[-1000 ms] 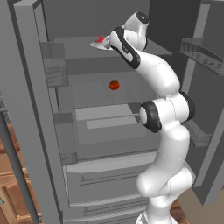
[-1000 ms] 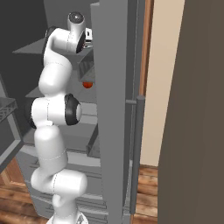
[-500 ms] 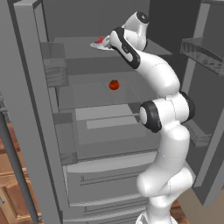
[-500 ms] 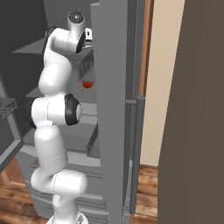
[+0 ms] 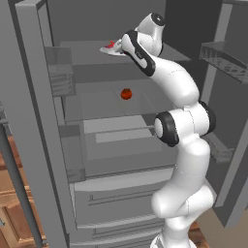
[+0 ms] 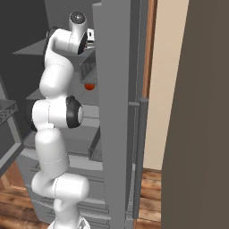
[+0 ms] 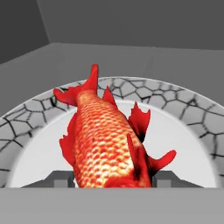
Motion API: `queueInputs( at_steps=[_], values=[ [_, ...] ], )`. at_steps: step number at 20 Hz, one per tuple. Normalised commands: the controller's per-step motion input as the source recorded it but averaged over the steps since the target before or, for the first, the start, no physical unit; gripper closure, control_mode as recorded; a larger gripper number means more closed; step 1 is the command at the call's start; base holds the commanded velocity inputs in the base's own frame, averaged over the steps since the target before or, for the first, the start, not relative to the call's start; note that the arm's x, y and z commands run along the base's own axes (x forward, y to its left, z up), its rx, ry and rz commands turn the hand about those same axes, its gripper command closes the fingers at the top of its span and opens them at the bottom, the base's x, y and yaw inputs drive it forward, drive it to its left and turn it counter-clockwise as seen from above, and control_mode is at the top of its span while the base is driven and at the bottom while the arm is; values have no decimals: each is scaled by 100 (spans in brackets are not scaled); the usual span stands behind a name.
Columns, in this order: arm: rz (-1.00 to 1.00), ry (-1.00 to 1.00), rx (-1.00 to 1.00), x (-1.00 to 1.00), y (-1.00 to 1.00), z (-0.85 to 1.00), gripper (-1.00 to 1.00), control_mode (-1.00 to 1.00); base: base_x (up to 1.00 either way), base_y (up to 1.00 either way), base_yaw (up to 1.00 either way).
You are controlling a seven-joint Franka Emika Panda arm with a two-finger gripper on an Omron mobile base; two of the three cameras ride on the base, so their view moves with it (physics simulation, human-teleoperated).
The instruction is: Transport the fish from the fridge to the microwave and turn on the microwave.
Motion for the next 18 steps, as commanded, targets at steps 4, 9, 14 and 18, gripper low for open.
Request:
queueInputs(
  at_steps=[4,9,14,18],
  values=[
    [0,-4,0,-23,0,0,100,-100,0,0,0],
    [-3,-13,0,-58,0,3,100,-100,0,0,0],
    [0,-17,0,-73,0,4,100,-100,0,0,0],
    [0,-12,0,-74,0,0,100,-100,0,0,0]
  ],
)
